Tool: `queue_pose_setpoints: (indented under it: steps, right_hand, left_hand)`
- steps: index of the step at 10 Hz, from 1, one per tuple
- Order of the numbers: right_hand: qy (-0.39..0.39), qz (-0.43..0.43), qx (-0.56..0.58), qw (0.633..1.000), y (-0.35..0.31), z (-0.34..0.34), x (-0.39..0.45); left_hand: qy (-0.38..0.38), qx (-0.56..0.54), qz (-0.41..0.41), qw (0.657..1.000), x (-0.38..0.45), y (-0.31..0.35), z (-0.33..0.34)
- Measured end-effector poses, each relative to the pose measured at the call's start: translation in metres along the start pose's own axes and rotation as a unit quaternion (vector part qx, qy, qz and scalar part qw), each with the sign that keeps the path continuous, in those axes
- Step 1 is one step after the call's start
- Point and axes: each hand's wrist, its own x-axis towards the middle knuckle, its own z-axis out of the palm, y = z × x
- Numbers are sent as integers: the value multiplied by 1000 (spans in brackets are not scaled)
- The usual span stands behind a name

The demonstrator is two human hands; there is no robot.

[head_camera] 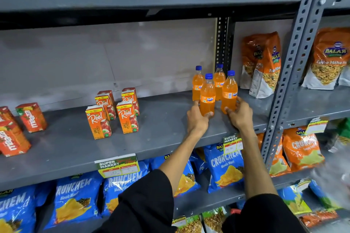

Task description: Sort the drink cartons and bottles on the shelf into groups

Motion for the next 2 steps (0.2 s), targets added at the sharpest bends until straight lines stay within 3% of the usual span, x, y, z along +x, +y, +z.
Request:
queue_pose_setpoints:
  steps: [2]
  right_hand:
    - [66, 2, -13, 998, -16, 4, -36]
  left_hand:
    - [-57, -3, 31, 998, -30, 15, -37]
